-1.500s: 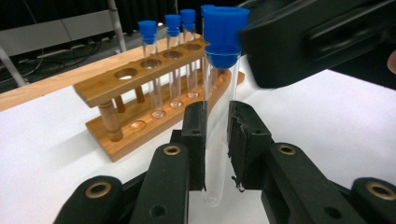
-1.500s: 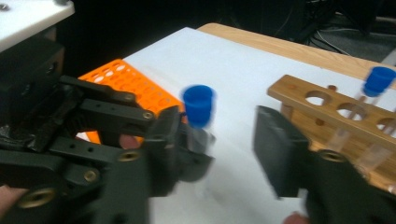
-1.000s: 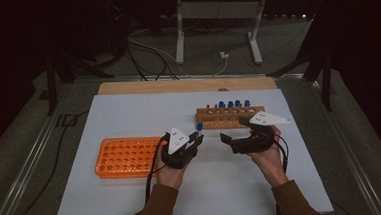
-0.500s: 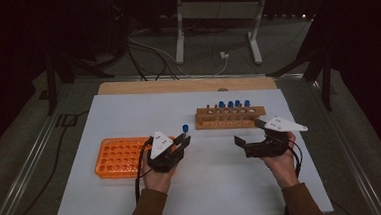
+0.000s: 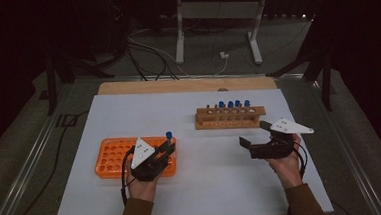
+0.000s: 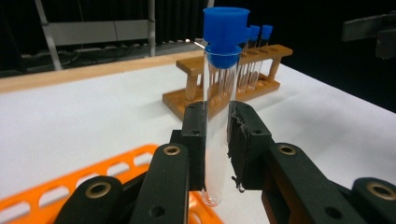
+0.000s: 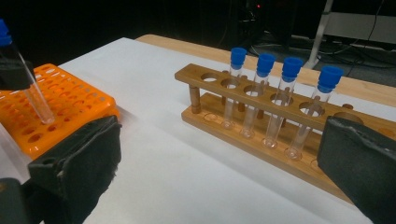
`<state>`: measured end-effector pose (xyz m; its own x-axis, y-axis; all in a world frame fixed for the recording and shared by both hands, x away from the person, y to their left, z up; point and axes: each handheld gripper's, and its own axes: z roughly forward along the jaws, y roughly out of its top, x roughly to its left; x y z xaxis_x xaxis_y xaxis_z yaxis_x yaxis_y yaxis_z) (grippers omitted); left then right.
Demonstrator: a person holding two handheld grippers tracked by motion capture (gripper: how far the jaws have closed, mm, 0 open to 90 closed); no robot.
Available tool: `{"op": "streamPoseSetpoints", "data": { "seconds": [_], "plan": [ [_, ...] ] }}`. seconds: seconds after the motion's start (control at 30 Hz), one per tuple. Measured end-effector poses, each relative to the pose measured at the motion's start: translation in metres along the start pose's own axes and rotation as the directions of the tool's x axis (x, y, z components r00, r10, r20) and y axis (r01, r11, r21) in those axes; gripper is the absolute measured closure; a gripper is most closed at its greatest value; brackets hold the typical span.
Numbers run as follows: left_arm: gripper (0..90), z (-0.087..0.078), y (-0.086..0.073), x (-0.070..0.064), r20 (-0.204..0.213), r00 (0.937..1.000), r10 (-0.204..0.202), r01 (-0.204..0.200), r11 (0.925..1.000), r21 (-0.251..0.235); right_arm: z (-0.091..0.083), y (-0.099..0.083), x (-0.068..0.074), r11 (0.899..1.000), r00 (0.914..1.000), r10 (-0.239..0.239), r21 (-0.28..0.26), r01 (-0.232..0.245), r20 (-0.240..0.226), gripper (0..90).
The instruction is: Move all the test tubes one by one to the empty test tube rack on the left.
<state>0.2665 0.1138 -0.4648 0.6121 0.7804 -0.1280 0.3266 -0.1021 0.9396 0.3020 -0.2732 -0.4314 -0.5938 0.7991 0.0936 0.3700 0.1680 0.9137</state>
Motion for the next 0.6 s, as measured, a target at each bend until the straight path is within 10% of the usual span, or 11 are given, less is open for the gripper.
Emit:
{"op": "streamPoseSetpoints", "data": {
  "seconds": [0.6],
  "plan": [
    [78.0,-0.012,-0.024,0.001,0.001,0.9996,0.029,-0.029,0.9959,0.086,-0.001,-0.001,0.001,1.000,0.9999,-0.016,0.001,0.016,-0.005,0.0]
  ]
}}
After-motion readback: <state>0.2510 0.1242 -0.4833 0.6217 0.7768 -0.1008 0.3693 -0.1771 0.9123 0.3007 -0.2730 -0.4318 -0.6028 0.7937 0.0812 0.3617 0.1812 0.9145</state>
